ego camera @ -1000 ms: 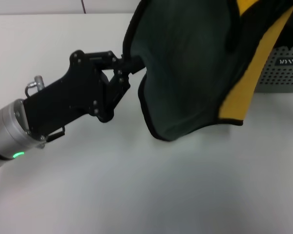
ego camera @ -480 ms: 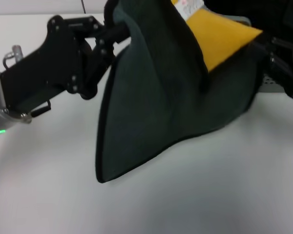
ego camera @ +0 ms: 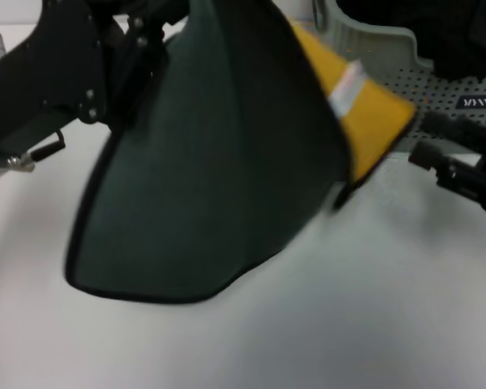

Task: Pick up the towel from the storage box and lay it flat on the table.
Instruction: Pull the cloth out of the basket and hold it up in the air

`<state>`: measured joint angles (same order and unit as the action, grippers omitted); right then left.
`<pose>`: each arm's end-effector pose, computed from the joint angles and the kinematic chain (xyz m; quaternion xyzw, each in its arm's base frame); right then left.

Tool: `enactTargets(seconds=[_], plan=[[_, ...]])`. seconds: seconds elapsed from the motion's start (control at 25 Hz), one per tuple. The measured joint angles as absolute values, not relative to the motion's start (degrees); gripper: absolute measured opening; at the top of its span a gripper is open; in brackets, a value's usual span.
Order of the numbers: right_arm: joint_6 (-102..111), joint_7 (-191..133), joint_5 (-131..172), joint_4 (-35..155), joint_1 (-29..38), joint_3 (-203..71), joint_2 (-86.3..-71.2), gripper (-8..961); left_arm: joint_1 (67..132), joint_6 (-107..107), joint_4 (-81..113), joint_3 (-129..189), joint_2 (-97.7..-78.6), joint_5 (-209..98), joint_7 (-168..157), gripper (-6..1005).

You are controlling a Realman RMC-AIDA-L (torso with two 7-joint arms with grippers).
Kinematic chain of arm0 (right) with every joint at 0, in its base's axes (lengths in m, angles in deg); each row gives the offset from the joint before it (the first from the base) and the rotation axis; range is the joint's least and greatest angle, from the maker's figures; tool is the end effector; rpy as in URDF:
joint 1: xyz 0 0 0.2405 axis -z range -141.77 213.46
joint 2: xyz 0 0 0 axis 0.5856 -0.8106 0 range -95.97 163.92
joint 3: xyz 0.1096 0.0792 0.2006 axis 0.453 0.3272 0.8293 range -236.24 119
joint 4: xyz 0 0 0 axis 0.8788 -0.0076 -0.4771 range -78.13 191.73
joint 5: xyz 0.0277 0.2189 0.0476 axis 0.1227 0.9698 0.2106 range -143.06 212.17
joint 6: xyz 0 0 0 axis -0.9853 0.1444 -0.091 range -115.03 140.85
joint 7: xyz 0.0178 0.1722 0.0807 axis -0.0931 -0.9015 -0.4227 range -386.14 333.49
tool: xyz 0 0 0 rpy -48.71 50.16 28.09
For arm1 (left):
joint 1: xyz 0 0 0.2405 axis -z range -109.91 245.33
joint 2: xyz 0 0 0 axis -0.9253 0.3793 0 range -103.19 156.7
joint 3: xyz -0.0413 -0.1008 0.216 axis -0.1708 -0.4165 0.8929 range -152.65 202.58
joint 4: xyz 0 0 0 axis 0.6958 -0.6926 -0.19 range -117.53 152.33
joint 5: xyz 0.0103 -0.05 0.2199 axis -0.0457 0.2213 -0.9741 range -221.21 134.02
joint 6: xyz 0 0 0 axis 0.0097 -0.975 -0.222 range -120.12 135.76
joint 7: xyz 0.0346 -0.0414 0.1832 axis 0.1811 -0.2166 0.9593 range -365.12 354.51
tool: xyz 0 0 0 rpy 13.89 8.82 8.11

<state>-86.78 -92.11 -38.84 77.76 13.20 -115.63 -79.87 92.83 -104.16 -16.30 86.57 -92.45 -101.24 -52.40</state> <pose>0.2319 0.3119 -0.0015 -0.8488 0.1981 0.4676 0.1470 -0.1359 0.3020 0.0389 -0.7760 0.1128 -0.5909 0.1895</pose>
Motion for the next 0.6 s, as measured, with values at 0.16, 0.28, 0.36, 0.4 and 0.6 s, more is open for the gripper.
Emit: enactTargets(seconds=[0.16, 0.28, 0.36, 0.4, 0.6], plan=[[-84.0, -93.0, -41.7, 77.9, 14.0, -115.5, -79.16, 610, 93.2, -104.2, -18.5, 86.6, -92.47, -101.2, -53.4, 29], [-83.5, -93.4, -42.3, 78.0, 14.1, -115.4, -78.96, 652, 93.9, -104.1, -18.7, 86.6, -92.44, -101.2, -53.6, 29], [-84.1, -92.4, -42.4, 79.4, 14.1, -115.8, -79.88, 649, 94.0, -103.7, -18.7, 86.6, -92.44, -101.2, -53.6, 29], [-84.3, -91.4, -42.6, 80.4, 14.1, -116.1, -80.59, 647, 94.0, -103.5, -18.7, 86.6, -92.44, -101.2, -53.6, 29], [-79.7, -87.1, -41.0, 81.6, 10.9, -119.4, -82.28, 642, 94.7, -102.6, -18.5, 86.8, -92.69, -101.7, -53.3, 29]])
